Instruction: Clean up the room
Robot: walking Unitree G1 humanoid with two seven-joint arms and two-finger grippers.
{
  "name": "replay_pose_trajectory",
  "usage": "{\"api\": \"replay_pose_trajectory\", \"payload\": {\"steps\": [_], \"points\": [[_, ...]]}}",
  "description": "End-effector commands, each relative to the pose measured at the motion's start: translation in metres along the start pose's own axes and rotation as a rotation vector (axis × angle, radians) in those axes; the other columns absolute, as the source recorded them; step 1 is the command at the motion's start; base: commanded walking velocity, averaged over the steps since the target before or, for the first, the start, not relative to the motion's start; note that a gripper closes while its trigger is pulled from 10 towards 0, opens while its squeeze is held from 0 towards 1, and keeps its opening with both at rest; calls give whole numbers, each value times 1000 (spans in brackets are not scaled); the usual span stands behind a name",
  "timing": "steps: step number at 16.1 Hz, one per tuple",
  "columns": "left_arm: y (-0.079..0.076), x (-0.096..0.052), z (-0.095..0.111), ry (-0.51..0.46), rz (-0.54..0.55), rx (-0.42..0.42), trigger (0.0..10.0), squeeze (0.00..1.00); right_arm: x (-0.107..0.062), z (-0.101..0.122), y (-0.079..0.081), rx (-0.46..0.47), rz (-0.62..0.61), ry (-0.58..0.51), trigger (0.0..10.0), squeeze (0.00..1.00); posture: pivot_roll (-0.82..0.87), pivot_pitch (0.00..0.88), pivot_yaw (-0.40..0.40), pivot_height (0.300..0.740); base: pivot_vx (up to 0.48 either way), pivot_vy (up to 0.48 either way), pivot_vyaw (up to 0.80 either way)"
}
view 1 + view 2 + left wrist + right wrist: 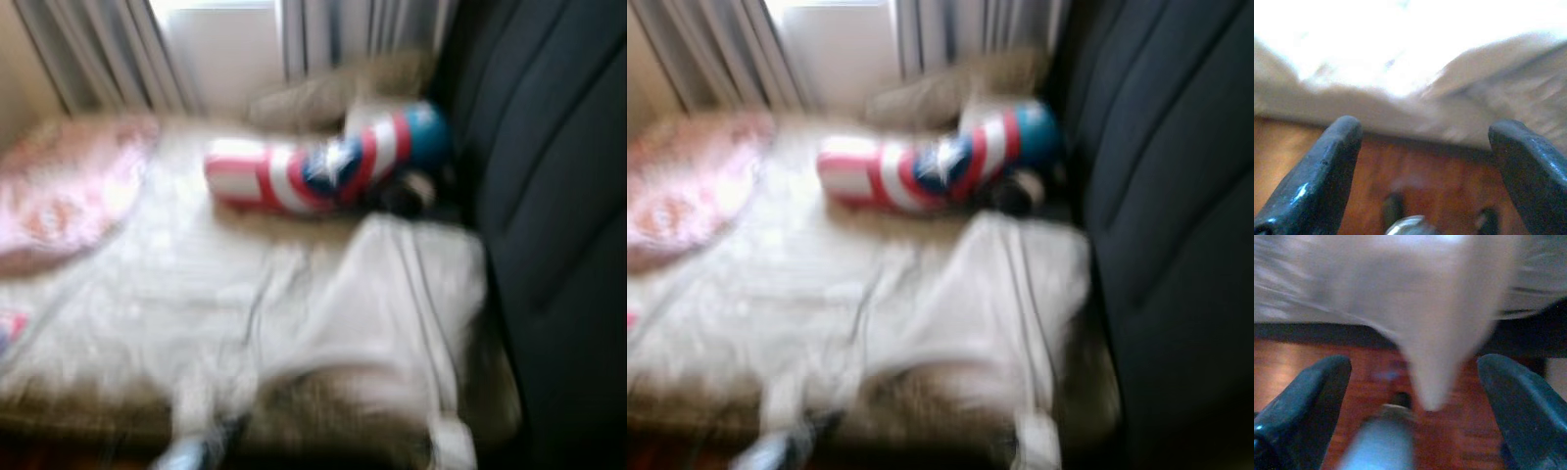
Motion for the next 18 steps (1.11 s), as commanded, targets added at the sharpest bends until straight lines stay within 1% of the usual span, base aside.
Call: {"api": "replay_pose_trajectory", "payload": {"steps": [1, 3, 5, 6, 7, 8, 9, 10, 11, 13, 14, 15, 16, 18], "points": [[14, -4, -7, 17, 28, 10, 10000, 0, 1, 8, 11, 21, 22, -35, 10000, 0, 18, 0, -4, 740, 0, 0, 0], [10, -1, 6, -26, 6, 21, 10000, 0, 1, 9, 11, 23, 23, -40, 10000, 0, 13, 0, -4, 740, 0, 0, 0], [5, 2, 30, -123, -20, 6, 10000, 0, 0, 15, 12, 39, 30, -96, 10000, 0, 3, 0, -3, 740, 0, 0, 0], [2, 2, 43, -181, -46, 16, 10000, 0, -1, 20, 13, 53, 34, -142, 10000, 0, -2, 0, -3, 740, 0, 0, 0], [-1, 2, 47, -201, -62, 21, 10000, 0, -2, 21, 13, 58, 33, -156, 10000, 0, -1, 0, -7, 740, 0, 0, 0], [-7, 0, 51, -241, -89, 49, 10000, 0, -3, 24, 12, 81, 33, -184, 10000, 0, 2, 0, -13, 740, 0, 0, 0], [-8, -3, 60, -305, -95, 48, 10000, 0, -2, 65, 10, 127, 39, -311, 10000, 0, -6, 0, -11, 740, 0, 0, 0], [-8, -7, 67, -357, -94, 41, 10000, 0, -7, 117, 8, 144, 49, -459, 10000, 0, -10, 0, -9, 740, 0, 0, 0], [-8, -10, 72, -396, -98, 36, 10000, 0, -11, 134, 6, 150, 51, -526, 10000, 0, -10, 0, -7, 740, 0, 0, 0], [-9, -16, 81, -459, -111, 35, 10000, 0, -16, 142, 4, 169, 45, -593, 10000, 0, -10, 0, -10, 740, 0, 0, 0], [-11, -20, 85, -490, -121, 54, 10000, 0, -19, 144, 1, 193, 39, -624, 10000, 0, -22, 0, -8, 740, 0, 0, 0], [-13, -23, 88, -510, -125, 57, 10000, 0, -21, 144, 1, 197, 45, -641, 10000, 0, -24, 0, -7, 740, 0, 0, 0], [-16, -26, 90, -533, -128, 72, 10000, 0, -23, 141, 1, 183, 51, -650, 10000, 0, -24, 0, -6, 740, 0, 0, 0], [-17, -32, 96, -574, -131, 96, 10000, 0, -25, 135, -4, 196, 28, -664, 10000, 0, -31, 0, -4, 740, 0, 0, 0]]}}
Point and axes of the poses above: a point about 5 cm out from each wrist's last joint towards the gripper, its own x axis pointing out of the wrist towards the gripper, its own z axis along the axis of the wrist's last joint, y = z × x, the point moved 5 cm from there along x, pointing out of the wrist towards the gripper, and after that the axes turned 1 degree about x, right-handed, at the moved point
